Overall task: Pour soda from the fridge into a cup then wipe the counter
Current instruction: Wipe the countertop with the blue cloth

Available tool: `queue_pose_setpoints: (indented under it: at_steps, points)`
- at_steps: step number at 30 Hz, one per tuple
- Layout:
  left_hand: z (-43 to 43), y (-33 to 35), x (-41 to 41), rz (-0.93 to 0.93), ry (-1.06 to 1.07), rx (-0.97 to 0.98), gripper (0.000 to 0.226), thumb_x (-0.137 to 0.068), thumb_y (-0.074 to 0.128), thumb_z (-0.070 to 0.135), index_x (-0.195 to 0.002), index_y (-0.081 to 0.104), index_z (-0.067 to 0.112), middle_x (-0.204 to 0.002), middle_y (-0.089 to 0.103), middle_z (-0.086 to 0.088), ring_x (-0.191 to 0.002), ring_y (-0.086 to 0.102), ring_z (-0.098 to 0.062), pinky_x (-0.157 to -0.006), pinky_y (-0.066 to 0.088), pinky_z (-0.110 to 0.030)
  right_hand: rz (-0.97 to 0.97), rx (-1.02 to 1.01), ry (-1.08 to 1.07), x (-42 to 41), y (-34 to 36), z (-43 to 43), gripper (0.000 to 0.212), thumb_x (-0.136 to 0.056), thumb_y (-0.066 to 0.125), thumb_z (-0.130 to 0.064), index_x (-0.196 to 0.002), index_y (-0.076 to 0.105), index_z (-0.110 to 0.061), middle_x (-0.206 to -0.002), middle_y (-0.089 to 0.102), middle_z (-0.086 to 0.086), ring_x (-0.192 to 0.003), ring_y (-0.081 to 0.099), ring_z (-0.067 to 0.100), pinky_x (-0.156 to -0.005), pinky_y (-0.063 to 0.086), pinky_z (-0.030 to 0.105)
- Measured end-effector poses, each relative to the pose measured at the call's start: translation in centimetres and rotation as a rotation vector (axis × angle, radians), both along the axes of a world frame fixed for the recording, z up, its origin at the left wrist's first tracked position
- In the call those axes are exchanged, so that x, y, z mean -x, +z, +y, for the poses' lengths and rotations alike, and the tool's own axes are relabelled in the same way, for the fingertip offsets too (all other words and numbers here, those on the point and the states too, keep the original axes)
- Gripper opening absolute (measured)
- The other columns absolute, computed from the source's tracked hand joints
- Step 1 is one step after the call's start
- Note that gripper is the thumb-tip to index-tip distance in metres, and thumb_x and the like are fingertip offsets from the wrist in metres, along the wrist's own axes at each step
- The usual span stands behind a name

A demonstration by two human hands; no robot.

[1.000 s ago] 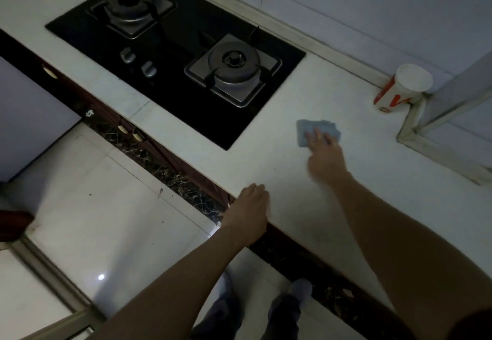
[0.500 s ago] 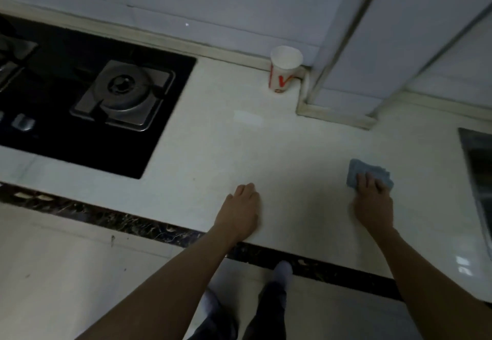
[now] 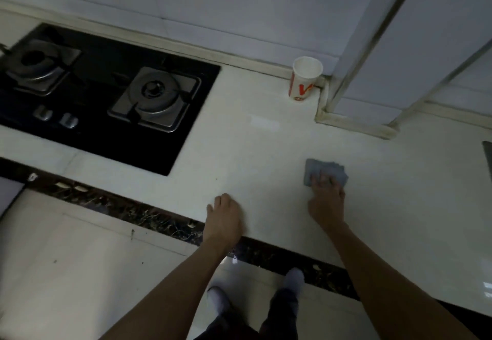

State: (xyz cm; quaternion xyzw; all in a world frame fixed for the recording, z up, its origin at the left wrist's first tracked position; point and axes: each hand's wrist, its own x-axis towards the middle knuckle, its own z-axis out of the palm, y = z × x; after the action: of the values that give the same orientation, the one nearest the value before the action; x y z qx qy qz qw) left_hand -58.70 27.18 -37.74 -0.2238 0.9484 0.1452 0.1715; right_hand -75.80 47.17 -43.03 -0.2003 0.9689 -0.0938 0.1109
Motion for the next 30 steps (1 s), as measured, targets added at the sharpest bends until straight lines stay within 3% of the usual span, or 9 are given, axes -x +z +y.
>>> queue_pose_setpoints:
  at_steps: [5, 9, 12, 14, 16, 20, 23, 27, 30]
  points:
    - [-2.1, -0.2, -3.3, 0.074, 0.096, -0.132, 0.027, -0.079, 0.049, -0.001, -0.106, 0.052, 0.005, -0.122, 0.043, -0.011, -0.111, 0.043, -0.027, -0.085, 0.044, -0.034, 0.006, 0.026, 0.305, -1.9, 1.3, -11.3, 0.071, -0.077, 0.060, -0.006, -0.144, 0.039, -0.009, -0.152, 0.034, 0.017, -0.138, 0.031, 0.044, -0.110, 0.023, 0.056]
    - [-2.8, -0.2, -4.6, 0.072, 0.030, -0.100, 0.038, -0.084, 0.053, 0.010, -0.122, 0.052, 0.003, -0.137, 0.040, -0.015, -0.126, 0.037, -0.029, -0.099, 0.037, -0.033, 0.027, 0.097, 0.652, -6.3, 1.1, -16.8, 0.067, -0.071, 0.051, -0.001, -0.137, 0.051, -0.011, -0.146, 0.045, 0.014, -0.135, 0.039, 0.041, -0.109, 0.031, 0.058]
    - [-3.2, -0.1, -4.8, 0.063, 0.008, -0.094, 0.041, -0.088, 0.054, 0.015, -0.128, 0.052, 0.005, -0.141, 0.039, -0.015, -0.130, 0.035, -0.028, -0.105, 0.034, -0.032, 0.073, 0.147, 0.895, -6.7, 0.2, -16.0, 0.070, -0.066, 0.033, -0.005, -0.129, 0.059, -0.014, -0.138, 0.055, 0.006, -0.128, 0.049, 0.034, -0.106, 0.035, 0.047]
    - [-3.6, -0.3, -4.9, 0.064, -0.017, -0.094, 0.042, -0.088, 0.053, 0.013, -0.129, 0.052, 0.005, -0.142, 0.038, -0.015, -0.131, 0.035, -0.028, -0.107, 0.034, -0.033, 0.106, 0.107, 0.965, -5.0, -0.6, -13.1, 0.066, -0.069, 0.035, -0.002, -0.127, 0.060, -0.016, -0.136, 0.058, 0.003, -0.126, 0.052, 0.029, -0.106, 0.037, 0.041]
    - [-3.9, -0.4, -5.0, 0.061, -0.023, -0.114, 0.039, -0.086, 0.052, 0.010, -0.125, 0.054, 0.005, -0.138, 0.039, -0.013, -0.127, 0.037, -0.027, -0.103, 0.041, -0.035, 0.098, 0.049, 0.877, -3.5, -1.2, -8.5, 0.057, -0.074, 0.041, -0.001, -0.125, 0.061, -0.016, -0.132, 0.060, 0.004, -0.124, 0.054, 0.028, -0.100, 0.041, 0.044]
    - [-3.8, -0.4, -4.3, 0.073, 0.035, -0.124, 0.027, -0.085, 0.050, 0.006, -0.111, 0.056, 0.003, -0.121, 0.044, -0.010, -0.113, 0.048, -0.029, -0.086, 0.051, -0.041, 0.177, 0.053, 0.377, -3.8, -0.9, 3.2, 0.053, -0.076, 0.036, -0.010, -0.121, 0.065, -0.009, -0.128, 0.063, 0.010, -0.120, 0.052, 0.033, -0.088, 0.049, 0.049]
    - [-3.1, -0.8, -3.5, 0.067, -0.051, -0.039, 0.029, -0.083, 0.047, 0.003, -0.110, 0.055, 0.002, -0.121, 0.048, -0.012, -0.108, 0.049, -0.031, -0.089, 0.047, -0.040, 0.265, 0.023, 0.071, -7.3, 0.0, 8.2, 0.055, -0.073, 0.035, -0.016, -0.115, 0.069, -0.006, -0.121, 0.066, 0.016, -0.106, 0.058, 0.041, -0.072, 0.052, 0.045]
    - [-1.3, -1.8, -2.0, 0.116, -0.233, 0.006, 0.034, -0.080, 0.049, 0.006, -0.113, 0.057, 0.002, -0.123, 0.049, -0.015, -0.113, 0.045, -0.032, -0.092, 0.042, -0.038, 0.184, -0.076, -0.233, -12.6, -0.3, 5.9, 0.055, -0.067, 0.048, -0.009, -0.119, 0.067, -0.009, -0.124, 0.064, 0.014, -0.109, 0.056, 0.038, -0.073, 0.045, 0.044]
    - [0.6, -1.7, -0.5, 0.149, -0.274, -0.026, 0.026, -0.077, 0.051, 0.003, -0.101, 0.061, 0.003, -0.116, 0.055, -0.016, -0.107, 0.050, -0.034, -0.085, 0.044, -0.041, 0.161, -0.044, -0.187, -15.0, -0.2, 1.7, 0.062, -0.063, 0.047, -0.005, -0.122, 0.064, -0.012, -0.127, 0.063, 0.010, -0.112, 0.053, 0.036, -0.078, 0.046, 0.043]
